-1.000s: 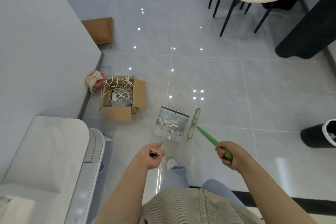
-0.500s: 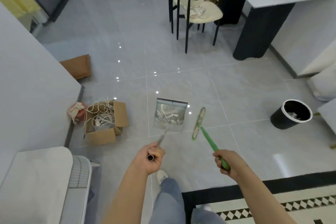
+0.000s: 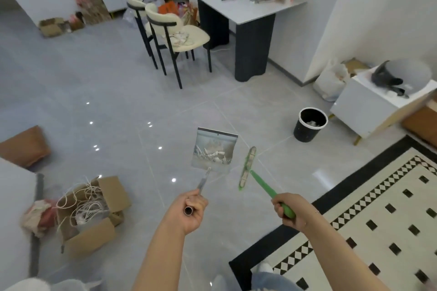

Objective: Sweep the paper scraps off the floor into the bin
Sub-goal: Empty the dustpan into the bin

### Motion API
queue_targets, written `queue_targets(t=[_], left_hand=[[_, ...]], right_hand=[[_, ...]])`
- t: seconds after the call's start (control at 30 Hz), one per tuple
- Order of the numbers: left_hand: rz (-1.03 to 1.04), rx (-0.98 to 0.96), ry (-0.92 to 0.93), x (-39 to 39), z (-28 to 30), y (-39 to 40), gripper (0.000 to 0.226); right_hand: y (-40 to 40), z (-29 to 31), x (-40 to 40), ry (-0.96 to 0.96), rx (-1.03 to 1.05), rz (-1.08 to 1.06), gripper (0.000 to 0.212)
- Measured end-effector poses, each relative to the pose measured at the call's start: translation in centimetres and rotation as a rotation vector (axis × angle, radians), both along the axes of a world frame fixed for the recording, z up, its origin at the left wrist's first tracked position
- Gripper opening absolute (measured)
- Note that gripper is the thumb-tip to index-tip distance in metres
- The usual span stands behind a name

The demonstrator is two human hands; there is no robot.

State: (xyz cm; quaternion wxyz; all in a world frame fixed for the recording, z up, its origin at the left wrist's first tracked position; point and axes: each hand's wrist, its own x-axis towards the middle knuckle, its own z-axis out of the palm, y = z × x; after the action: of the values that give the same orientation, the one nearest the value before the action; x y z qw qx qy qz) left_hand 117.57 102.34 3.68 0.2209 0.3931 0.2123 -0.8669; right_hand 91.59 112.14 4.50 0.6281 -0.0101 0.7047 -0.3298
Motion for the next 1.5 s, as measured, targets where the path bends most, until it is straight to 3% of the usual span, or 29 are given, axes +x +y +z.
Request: queue_targets(t=[0.3, 0.6, 0.87, 1.1, 1.33, 1.5], left_hand=[[-0.228, -0.089, -0.057, -2.6, 0.9, -2.4, 0.033], [-0.406, -0.181, -0.142, -9.7, 1.9, -3.1, 0.032], [-0.467, -0.215, -0.192, -23.9, 1.1, -3.5, 0.033], [-0.422, -0.217, -0.230, -36.7, 1.6, -3.0, 0.035], [-0.420, -0.233, -0.268, -45.6, 2.8, -5.1, 0.035], [-0.433, -0.272, -0.314, -51.8, 2.2, -8.6, 0.034]], right_hand=[[2.4, 0.8, 0.4, 0.048, 0.001, -0.214, 0.007], [3.9, 1.1, -5.2, 0.016, -0.042, -0.349, 0.004], [3.8, -0.4, -19.1, -0.047, -0.029, -0.374, 0.003], [4.7, -0.5, -32.3, -0.001, -0.015, -0.250, 0.005], [3.1, -1.1, -40.5, -0.011, 0.007, -0.266, 0.013], [0.0, -1.9, -46.8, -0.019, 0.006, -0.266, 0.004]])
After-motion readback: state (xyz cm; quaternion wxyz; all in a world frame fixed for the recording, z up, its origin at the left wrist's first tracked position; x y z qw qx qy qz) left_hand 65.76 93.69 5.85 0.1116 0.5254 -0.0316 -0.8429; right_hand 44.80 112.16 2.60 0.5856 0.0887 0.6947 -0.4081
